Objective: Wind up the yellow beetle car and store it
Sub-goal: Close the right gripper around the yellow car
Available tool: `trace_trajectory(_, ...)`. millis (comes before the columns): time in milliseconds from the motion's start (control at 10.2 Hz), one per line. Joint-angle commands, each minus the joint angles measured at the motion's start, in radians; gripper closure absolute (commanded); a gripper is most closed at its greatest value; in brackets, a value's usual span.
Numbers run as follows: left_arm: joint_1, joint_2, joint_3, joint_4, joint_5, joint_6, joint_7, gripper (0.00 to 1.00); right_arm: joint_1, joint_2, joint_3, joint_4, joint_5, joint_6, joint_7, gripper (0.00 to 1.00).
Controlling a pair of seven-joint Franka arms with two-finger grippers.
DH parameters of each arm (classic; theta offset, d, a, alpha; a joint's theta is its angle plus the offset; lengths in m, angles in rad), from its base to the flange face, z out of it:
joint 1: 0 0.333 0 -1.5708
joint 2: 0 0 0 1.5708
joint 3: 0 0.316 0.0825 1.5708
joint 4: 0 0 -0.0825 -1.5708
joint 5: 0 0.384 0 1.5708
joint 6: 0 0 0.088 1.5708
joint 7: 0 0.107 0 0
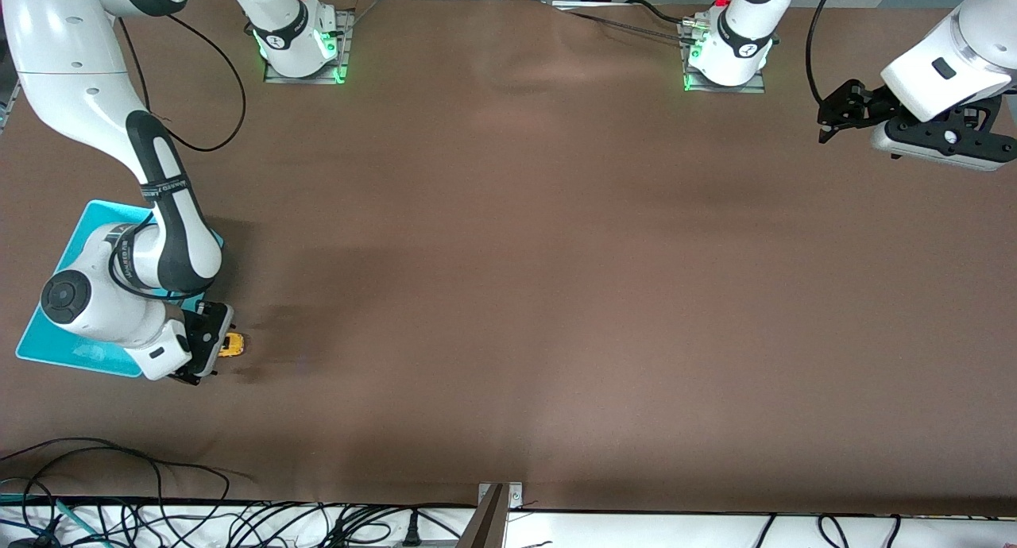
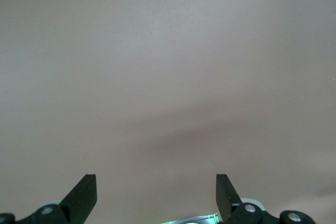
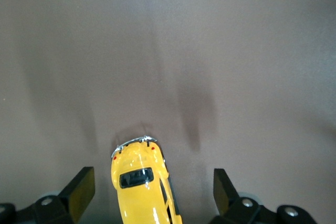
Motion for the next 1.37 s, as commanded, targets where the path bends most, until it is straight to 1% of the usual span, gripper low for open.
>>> trace_trajectory(0, -0.015, -0.020, 0.006, -0.008, 0.018, 0.006, -0.016, 0.00, -0.005, 0.023, 0.003, 0.035, -0.020, -0.017, -0.015, 0.00)
trace_trajectory(391, -0.015, -0.020, 0.006, -0.010, 0.017, 0.006, -0.011, 0.00, -0.014, 0.042, 0.000, 0.033, -0.022, -0.017, -0.050, 0.00)
trace_trajectory(489, -0.014, -0.020, 0.006, -0.010, 0.017, 0.008, -0.002, 0.00, -0.017, 0.046, 0.000, 0.033, -0.020, -0.017, -0.062, 0.14)
trace_trajectory(587, -0.014, -0.020, 0.006, -0.010, 0.015, 0.008, -0.002, 0.00, -0.017, 0.048, 0.000, 0.035, -0.020, -0.017, -0.067, 0.36)
trace_trajectory(685, -0.014, -0.020, 0.006, -0.010, 0.015, 0.008, -0.002, 0.00, -0.015, 0.048, 0.000, 0.035, -0.023, -0.017, -0.068, 0.62)
trace_trajectory(783, -0.014, -0.020, 0.006, -0.010, 0.015, 0.008, -0.002, 0.00, -0.015, 0.046, 0.000, 0.036, -0.039, -0.019, -0.067, 1.00)
trace_trajectory(978, -0.014, -0.020, 0.006, -0.011, 0.014, 0.008, 0.000, 0.00, -0.008, 0.043, 0.008, 0.040, -0.040, -0.027, -0.067, 1.00)
trace_trajectory(1272, -0.012, -0.020, 0.005, -0.011, 0.014, 0.008, -0.002, 0.00, 0.030, 0.043, 0.011, 0.143, -0.036, -0.167, -0.052, 1.00)
